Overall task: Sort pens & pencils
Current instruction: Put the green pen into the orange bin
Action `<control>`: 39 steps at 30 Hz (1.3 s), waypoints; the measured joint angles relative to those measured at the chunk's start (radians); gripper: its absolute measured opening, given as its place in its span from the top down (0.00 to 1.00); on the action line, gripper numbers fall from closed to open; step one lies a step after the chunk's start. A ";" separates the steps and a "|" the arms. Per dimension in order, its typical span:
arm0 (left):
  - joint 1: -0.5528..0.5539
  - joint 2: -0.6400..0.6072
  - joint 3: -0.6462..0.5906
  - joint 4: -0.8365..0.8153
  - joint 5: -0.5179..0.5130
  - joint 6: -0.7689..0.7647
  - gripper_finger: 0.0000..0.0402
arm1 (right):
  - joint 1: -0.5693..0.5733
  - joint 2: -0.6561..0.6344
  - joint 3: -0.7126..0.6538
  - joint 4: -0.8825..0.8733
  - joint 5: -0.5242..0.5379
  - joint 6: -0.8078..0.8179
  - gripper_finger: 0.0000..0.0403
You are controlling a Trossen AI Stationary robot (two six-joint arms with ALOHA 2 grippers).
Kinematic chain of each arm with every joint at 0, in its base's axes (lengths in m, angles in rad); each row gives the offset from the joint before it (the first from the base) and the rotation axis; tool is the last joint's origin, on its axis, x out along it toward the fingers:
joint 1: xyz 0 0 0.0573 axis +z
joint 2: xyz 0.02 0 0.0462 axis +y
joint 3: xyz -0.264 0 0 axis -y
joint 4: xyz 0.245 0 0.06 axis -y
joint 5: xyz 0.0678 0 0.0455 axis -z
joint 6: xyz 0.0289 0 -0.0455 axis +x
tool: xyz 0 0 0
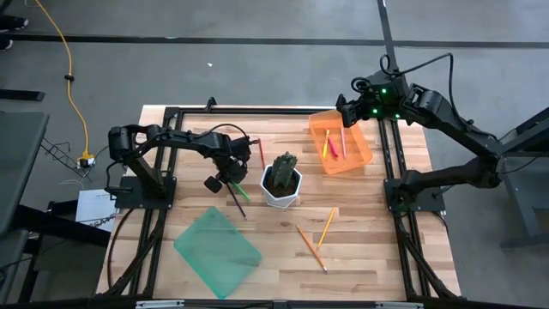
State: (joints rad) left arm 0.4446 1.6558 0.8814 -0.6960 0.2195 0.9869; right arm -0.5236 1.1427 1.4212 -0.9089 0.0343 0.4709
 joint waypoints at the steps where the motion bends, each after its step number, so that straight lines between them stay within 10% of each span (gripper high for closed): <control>1: 0.000 0.000 0.000 0.000 0.000 0.000 0.80 | 0.000 0.000 0.000 0.000 0.000 0.000 0.73; 39: -0.041 -0.004 -0.055 0.062 -0.050 -0.100 0.83 | 0.000 0.000 0.000 0.000 0.023 0.000 0.73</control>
State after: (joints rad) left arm 0.4034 1.6522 0.8265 -0.6342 0.1696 0.8868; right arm -0.5236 1.1431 1.4212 -0.9089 0.0570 0.4706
